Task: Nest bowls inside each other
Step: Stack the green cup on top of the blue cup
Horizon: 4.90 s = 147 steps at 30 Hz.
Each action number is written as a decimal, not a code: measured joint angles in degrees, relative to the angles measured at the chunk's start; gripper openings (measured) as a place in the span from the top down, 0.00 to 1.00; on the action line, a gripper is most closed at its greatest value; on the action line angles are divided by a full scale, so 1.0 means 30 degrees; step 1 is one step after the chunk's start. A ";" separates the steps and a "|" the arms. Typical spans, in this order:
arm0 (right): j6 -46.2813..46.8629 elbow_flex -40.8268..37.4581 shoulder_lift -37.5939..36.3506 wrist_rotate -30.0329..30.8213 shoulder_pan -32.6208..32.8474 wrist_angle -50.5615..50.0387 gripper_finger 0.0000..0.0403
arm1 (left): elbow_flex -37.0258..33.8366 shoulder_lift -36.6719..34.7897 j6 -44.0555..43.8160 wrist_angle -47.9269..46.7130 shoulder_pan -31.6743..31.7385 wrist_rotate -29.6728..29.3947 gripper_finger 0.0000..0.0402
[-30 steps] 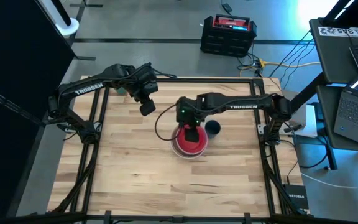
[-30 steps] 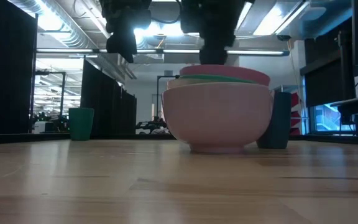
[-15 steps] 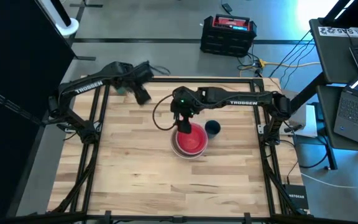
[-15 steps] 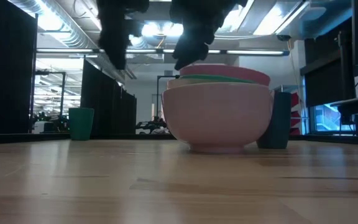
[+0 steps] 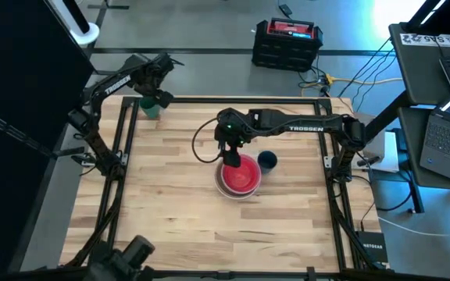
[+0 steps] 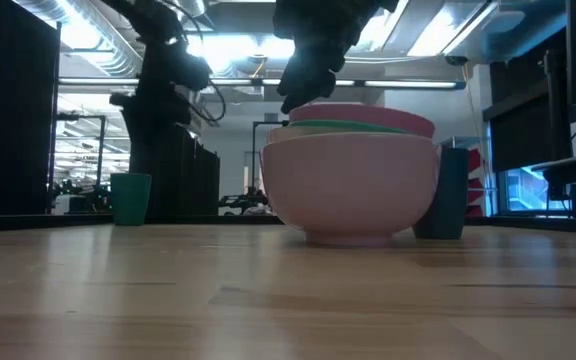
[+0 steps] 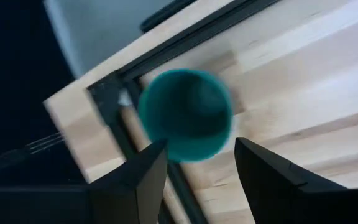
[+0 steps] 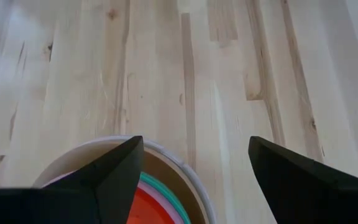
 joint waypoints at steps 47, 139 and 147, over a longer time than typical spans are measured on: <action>0.1022 -0.0513 -0.6334 0.4523 -0.0439 -0.6627 0.41 | 0.3700 0.1472 0.5067 0.3272 -0.6500 0.6652 1.00; 1.3098 -1.1999 -1.5744 0.7733 0.5927 -0.5059 0.41 | 0.7053 0.7954 0.3126 1.4272 -1.4983 1.0600 0.80; 1.3096 -1.1997 -1.5744 0.7904 0.5890 -0.5061 0.41 | 0.7199 0.7900 0.2691 1.5533 -1.4991 1.0593 0.80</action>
